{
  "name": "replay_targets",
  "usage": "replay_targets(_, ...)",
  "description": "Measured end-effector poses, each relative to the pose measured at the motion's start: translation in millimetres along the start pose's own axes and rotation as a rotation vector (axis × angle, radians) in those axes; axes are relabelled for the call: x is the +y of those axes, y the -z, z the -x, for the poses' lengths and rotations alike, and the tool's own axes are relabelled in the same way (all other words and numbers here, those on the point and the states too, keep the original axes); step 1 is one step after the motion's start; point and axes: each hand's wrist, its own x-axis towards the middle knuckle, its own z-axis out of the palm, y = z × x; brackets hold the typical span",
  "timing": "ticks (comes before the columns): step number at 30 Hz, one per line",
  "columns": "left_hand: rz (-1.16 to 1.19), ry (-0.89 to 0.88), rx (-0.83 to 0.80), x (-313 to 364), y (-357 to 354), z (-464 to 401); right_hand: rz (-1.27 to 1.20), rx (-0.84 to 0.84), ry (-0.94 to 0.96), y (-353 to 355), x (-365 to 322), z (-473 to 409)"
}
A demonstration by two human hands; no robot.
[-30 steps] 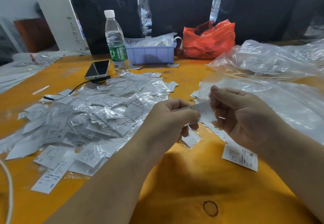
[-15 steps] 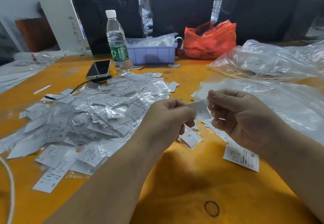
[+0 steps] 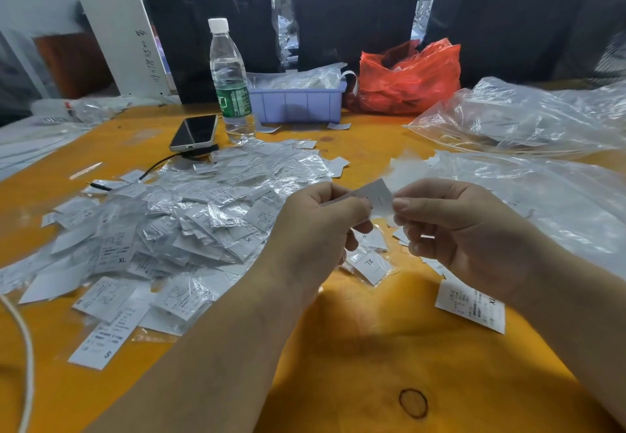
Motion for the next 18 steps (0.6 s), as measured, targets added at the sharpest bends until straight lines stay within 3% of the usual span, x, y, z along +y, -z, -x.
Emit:
replay_targets(12, -0.098, 0.005, -0.103, -0.7, -1.9, 2.5, 0.128, -0.077, 0.039, -4.1, 4.3, 2.1)
replay_targets(18, -0.024, 0.044, -0.055, 1.9, 0.2, 0.8, -0.014, 0.054, 0.056, 4.1, -1.9, -1.7)
